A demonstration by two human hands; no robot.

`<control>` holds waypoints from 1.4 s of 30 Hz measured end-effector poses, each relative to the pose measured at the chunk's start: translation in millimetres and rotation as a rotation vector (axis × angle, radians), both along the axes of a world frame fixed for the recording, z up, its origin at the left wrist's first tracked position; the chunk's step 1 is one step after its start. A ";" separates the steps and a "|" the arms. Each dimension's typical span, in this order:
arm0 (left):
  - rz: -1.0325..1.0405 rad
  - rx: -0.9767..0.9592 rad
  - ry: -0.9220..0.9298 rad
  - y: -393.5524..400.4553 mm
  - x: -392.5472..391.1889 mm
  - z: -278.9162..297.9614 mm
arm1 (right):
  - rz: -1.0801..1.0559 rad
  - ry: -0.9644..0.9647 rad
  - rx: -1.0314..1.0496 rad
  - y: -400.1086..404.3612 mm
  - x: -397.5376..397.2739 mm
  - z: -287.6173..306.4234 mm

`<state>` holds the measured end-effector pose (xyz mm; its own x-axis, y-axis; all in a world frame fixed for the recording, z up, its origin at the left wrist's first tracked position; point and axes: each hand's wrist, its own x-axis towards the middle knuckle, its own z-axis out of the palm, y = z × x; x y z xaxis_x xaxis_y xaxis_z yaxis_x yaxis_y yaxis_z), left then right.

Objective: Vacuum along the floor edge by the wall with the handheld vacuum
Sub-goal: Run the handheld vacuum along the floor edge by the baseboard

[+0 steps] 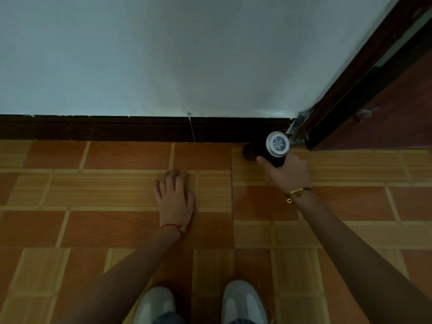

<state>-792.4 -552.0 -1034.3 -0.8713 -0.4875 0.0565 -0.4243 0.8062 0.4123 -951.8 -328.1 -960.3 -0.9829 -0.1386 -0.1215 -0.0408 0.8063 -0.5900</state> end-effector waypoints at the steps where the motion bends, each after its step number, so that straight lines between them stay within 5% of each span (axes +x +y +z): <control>1: -0.004 -0.004 -0.002 1.7 1.4 1.2 | -0.042 0.010 -0.002 0.1 -0.9 1.4; 16: -0.148 -0.054 -0.090 5.3 -14.3 -6.6 | -0.225 0.116 0.070 25.9 -8.0 4.4; 22: -0.166 -0.054 -0.051 3.7 -12.8 -11.9 | -0.068 0.046 0.031 24.6 -5.6 3.6; 28: -0.186 -0.087 -0.055 2.6 -11.0 -12.1 | -0.220 0.110 0.081 32.6 -10.5 1.2; 36: -0.182 -0.085 -0.056 3.0 -10.8 -12.1 | -0.028 0.058 0.004 18.7 -10.7 0.8; 42: -0.185 -0.081 -0.050 1.8 -11.1 -14.0 | -0.217 0.120 0.034 27.7 -14.1 3.5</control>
<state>-803.5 -550.2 -1048.3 -0.9483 -0.3144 0.0436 -0.2841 0.9021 0.3248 -965.9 -300.4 -956.8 -0.9969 0.0791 -0.0026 0.0668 0.8232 -0.5638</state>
